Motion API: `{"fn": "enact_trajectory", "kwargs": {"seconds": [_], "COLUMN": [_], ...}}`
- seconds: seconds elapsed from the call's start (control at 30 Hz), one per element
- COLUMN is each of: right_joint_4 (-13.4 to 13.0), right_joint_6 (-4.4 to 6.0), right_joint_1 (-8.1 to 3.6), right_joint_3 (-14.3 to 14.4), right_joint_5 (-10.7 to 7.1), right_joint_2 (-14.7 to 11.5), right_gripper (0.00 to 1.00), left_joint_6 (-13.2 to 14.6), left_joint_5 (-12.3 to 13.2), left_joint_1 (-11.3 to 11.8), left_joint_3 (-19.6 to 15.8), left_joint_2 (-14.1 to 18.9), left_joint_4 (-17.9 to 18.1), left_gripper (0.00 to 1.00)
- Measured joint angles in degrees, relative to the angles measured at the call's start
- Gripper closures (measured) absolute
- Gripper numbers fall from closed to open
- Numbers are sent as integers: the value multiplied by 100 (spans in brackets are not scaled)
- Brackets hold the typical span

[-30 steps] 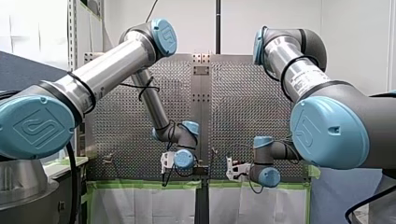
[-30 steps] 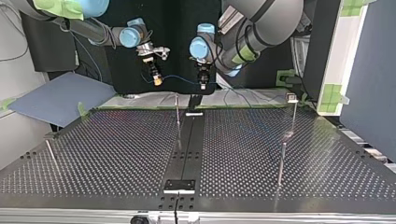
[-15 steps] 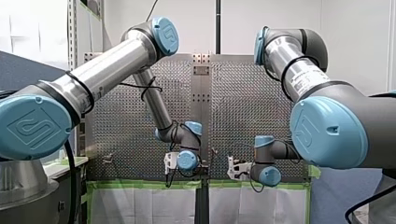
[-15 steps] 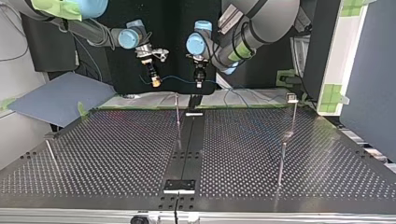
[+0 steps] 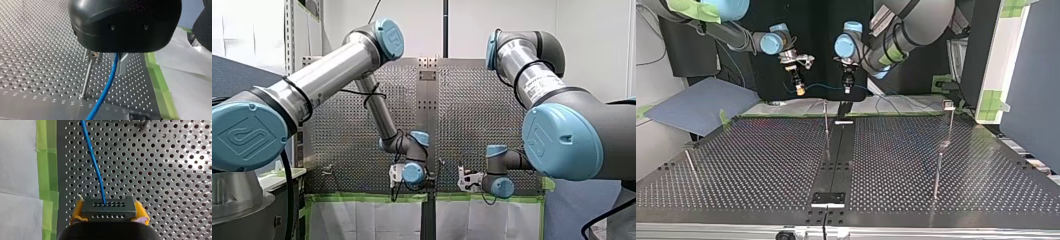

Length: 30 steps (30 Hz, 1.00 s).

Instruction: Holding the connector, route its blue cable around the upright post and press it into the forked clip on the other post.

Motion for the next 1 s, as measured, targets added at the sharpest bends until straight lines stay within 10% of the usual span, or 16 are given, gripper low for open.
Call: {"fn": "enact_trajectory", "kwargs": {"seconds": [1.0], "right_joint_4": [327], "right_joint_6": [3], "right_joint_1": [-272], "right_joint_3": [-311], "right_joint_5": [-21], "right_joint_2": [0], "right_gripper": [100], "left_joint_6": [-188], "left_joint_5": [19], "left_joint_1": [-62], "left_joint_3": [634], "left_joint_2": [-418], "left_joint_4": [-255], "left_gripper": [99]}}
